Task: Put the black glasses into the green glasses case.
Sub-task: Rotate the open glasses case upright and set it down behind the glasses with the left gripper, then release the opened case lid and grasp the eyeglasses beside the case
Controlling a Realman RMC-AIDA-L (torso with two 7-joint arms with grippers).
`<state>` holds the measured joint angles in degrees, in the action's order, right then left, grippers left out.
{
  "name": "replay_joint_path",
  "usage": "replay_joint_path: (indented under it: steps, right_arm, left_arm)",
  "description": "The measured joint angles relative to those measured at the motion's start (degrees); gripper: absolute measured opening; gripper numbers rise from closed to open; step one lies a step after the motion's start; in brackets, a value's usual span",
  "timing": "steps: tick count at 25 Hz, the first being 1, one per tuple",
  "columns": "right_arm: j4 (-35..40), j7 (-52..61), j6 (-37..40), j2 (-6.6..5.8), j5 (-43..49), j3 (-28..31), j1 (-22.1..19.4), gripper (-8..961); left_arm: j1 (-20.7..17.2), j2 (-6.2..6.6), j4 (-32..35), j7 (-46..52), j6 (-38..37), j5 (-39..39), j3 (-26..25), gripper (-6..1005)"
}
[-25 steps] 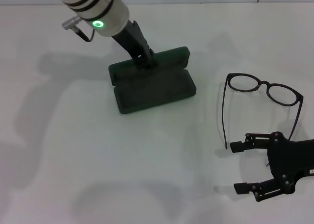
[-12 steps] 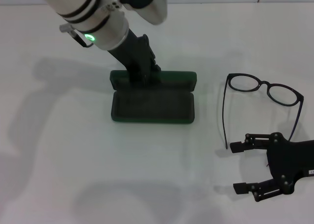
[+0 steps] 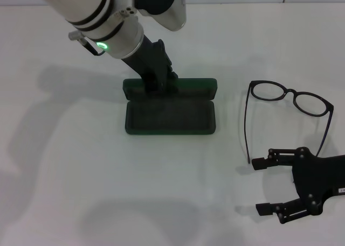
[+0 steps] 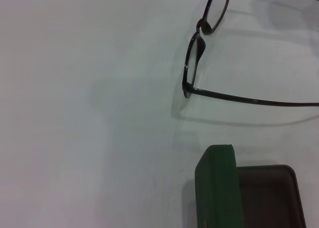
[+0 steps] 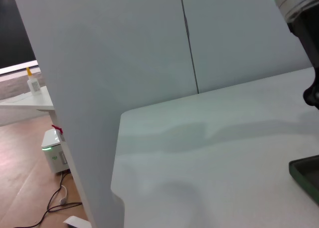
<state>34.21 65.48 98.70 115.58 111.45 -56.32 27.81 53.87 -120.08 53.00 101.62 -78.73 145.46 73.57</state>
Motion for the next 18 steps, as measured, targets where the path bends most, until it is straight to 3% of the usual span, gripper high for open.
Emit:
replay_joint_path:
  steps: [11,13,16,18]
  right_arm:
    - [0.0,0.0,0.0,-0.09,0.0,0.0,0.0,884]
    - [0.0,0.0,0.0,-0.09,0.0,0.0,-0.1,884]
    - [0.0,0.4,0.2,-0.19,-0.2,0.4,-0.1,884]
    - [0.4,1.6,0.4,-0.28,-0.5,0.5,-0.2,884]
  left_arm:
    - [-0.9,0.11,2.9,5.7,-1.1,-3.1,0.7,341]
    - [-2.1,0.21,4.7,5.8,-1.8,-5.9,0.2,418]
    - [-3.5,0.39,6.0,5.8,-3.8,-11.1,-3.2,534]
    - [-4.9,0.47,5.4,5.7,-5.1,-14.9,-8.0,600]
